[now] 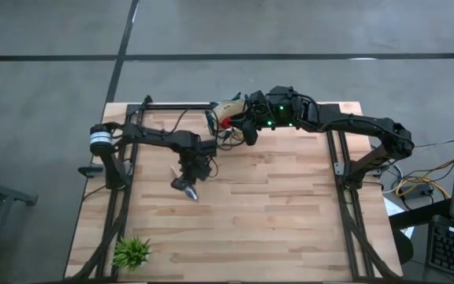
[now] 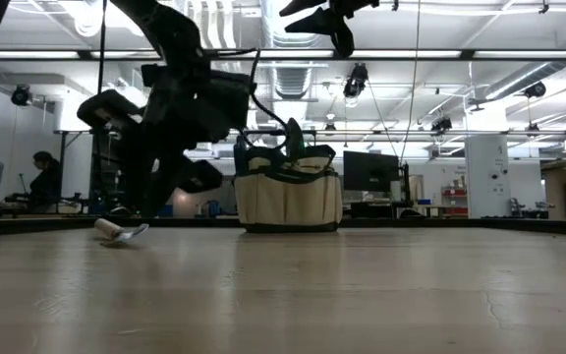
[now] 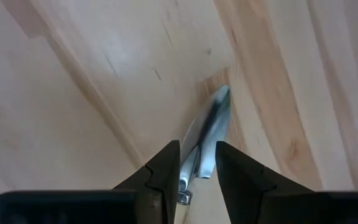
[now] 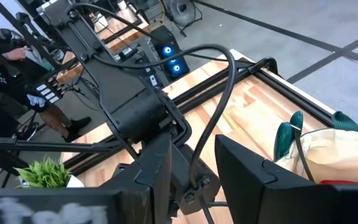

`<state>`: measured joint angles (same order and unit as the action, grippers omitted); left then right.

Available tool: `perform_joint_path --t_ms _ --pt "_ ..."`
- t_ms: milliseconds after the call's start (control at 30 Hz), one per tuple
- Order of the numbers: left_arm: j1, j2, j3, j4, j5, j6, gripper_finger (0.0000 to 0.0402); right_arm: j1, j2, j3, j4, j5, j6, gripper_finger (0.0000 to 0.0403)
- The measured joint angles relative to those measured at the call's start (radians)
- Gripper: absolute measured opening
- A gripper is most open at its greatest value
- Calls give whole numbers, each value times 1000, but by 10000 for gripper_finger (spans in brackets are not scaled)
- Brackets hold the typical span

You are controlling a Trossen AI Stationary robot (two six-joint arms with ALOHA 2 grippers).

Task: Pick & Place Garden tools in Gardening bag
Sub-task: Put the trowel into the gardening bag

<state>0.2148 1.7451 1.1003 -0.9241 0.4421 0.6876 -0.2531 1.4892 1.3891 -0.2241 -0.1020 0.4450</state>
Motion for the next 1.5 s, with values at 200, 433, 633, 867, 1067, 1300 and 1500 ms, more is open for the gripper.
perform_joint_path --t_ms 200,433,633,867,1067,1300,1500 --pt "-4 0 -69 65 1 -4 106 0 0 0 1 0 -2 107" --pt "-4 0 -110 96 -18 -8 106 0 0 0 2 0 -2 96" --pt "-3 -1 -121 104 -21 11 104 0 0 0 2 0 0 87" --pt "-3 -2 -136 93 -6 18 47 0 0 0 2 0 -2 91" --pt "-4 -2 -140 67 69 0 7 0 0 0 2 0 -2 84" --pt "6 -3 -120 51 96 -75 2 0 0 0 2 0 -2 80" --pt "23 -11 -86 56 173 -133 1 0 0 0 2 -1 0 87"
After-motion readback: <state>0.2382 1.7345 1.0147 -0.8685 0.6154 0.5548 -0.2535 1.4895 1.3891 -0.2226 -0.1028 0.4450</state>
